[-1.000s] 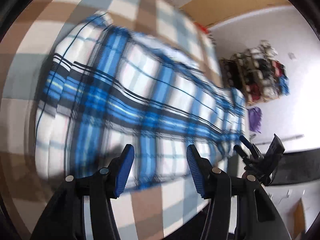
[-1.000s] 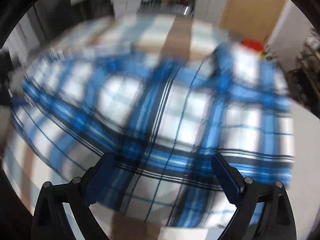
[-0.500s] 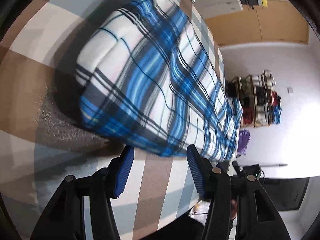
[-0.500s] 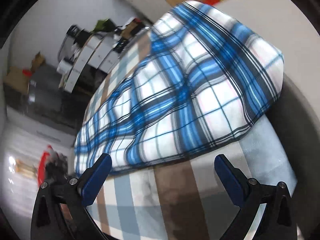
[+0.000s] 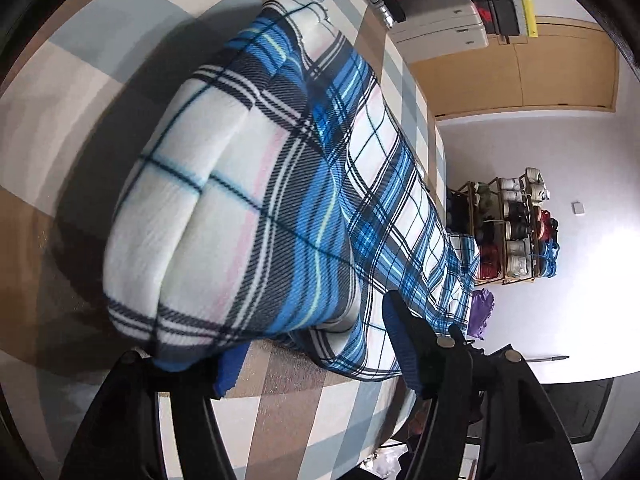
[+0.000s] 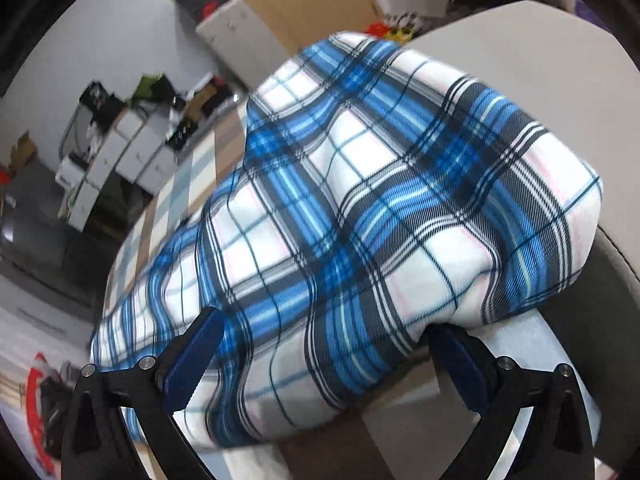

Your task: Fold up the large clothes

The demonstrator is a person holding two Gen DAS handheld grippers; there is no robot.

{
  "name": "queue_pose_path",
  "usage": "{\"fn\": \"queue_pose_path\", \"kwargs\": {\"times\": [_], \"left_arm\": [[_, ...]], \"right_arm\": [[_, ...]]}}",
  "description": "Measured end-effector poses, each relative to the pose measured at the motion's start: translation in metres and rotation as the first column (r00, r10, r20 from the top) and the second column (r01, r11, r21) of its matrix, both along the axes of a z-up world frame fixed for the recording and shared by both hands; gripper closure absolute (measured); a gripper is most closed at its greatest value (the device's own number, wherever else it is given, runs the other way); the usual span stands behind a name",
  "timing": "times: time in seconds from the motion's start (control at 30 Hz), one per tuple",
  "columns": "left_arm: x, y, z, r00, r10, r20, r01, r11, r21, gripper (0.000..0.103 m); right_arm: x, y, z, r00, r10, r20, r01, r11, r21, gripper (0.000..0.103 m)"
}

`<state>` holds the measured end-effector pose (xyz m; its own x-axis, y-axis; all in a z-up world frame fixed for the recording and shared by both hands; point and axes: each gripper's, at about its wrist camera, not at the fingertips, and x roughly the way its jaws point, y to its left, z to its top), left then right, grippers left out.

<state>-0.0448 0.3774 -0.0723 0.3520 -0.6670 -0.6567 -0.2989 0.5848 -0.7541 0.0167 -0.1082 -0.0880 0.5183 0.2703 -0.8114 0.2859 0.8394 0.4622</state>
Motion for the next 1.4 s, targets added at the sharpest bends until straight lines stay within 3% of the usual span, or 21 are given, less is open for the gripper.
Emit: {"fn": "queue_pose_path", "kwargs": {"times": [0.17, 0.23, 0.33, 0.43, 0.5, 0.53, 0.6, 0.67, 0.8, 0.9, 0.93, 1.0, 1.03, 1.07, 1.23, 1.4], "left_arm": [[-0.021, 0.013, 0.004, 1.0, 0.004, -0.022, -0.003, 0.999, 0.051, 0.044], [-0.033, 0.021, 0.01, 0.998, 0.017, -0.053, -0.01, 0.991, 0.135, 0.045], [-0.056, 0.046, 0.021, 0.996, 0.082, -0.04, -0.073, 0.98, 0.182, 0.044], [-0.063, 0.07, 0.031, 0.991, 0.135, -0.012, -0.131, 0.98, 0.15, 0.043], [-0.055, 0.083, 0.032, 0.987, 0.158, -0.013, -0.154, 0.977, 0.15, 0.03], [-0.051, 0.086, 0.028, 0.987, 0.156, -0.023, -0.151, 0.977, 0.149, 0.016], [-0.035, 0.084, 0.01, 0.991, 0.096, -0.089, -0.089, 0.993, 0.082, 0.014], [-0.033, 0.079, -0.005, 0.988, 0.082, -0.13, -0.087, 0.996, -0.034, 0.014], [-0.023, 0.066, -0.005, 0.995, 0.051, -0.085, -0.06, 0.993, -0.105, 0.014], [-0.015, 0.056, -0.005, 0.998, 0.028, -0.06, -0.034, 0.994, -0.104, 0.015], [-0.013, 0.055, -0.005, 0.998, 0.022, -0.051, -0.027, 0.995, -0.101, 0.019], [-0.012, 0.053, -0.004, 0.999, 0.002, -0.032, -0.004, 0.998, -0.07, 0.056], [-0.009, 0.051, -0.005, 0.999, -0.011, -0.035, 0.009, 0.999, -0.053, 0.089], [-0.01, 0.051, -0.007, 0.999, -0.023, -0.033, 0.022, 0.998, -0.058, 0.094], [-0.018, 0.056, -0.008, 1.0, -0.006, -0.005, 0.006, 0.998, -0.059, 0.1], [-0.022, 0.053, 0.002, 1.0, -0.005, 0.004, 0.006, 0.999, -0.04, 0.101]], "right_arm": [[-0.001, 0.004, 0.001, 0.999, 0.04, 0.014, -0.039, 0.997, -0.065, 0.003], [-0.009, -0.002, 0.001, 1.0, 0.024, 0.002, -0.024, 0.996, -0.09, 0.003], [-0.023, -0.02, 0.005, 0.999, -0.041, -0.025, 0.039, 0.996, -0.076, 0.003], [-0.032, -0.026, 0.018, 0.998, -0.068, 0.018, 0.069, 0.997, -0.027, 0.002], [-0.037, -0.02, 0.03, 0.996, -0.049, 0.068, 0.051, 0.998, -0.033, 0.002], [-0.039, -0.012, 0.038, 0.994, -0.029, 0.103, 0.034, 0.998, -0.045, 0.002], [-0.04, 0.002, 0.048, 0.989, 0.018, 0.148, -0.011, 0.999, -0.051, 0.002], [-0.042, 0.014, 0.053, 0.983, 0.071, 0.17, -0.059, 0.995, -0.074, 0.002], [-0.044, 0.04, 0.054, 0.971, 0.161, 0.175, -0.137, 0.98, -0.143, 0.002], [-0.042, 0.057, 0.058, 0.959, 0.21, 0.189, -0.175, 0.967, -0.183, 0.002], [-0.043, 0.063, 0.061, 0.951, 0.234, 0.201, -0.195, 0.961, -0.195, 0.002], [-0.046, 0.081, 0.066, 0.935, 0.275, 0.224, -0.226, 0.949, -0.221, 0.002], [-0.047, 0.091, 0.068, 0.923, 0.305, 0.235, -0.249, 0.938, -0.239, 0.002], [-0.049, 0.1, 0.07, 0.911, 0.333, 0.242, -0.271, 0.928, -0.257, 0.002], [-0.055, 0.16, 0.075, 0.822, 0.509, 0.254, -0.406, 0.838, -0.365, 0.002], [-0.055, 0.207, 0.075, 0.738, 0.614, 0.279, -0.52, 0.781, -0.345, 0.002]]}}
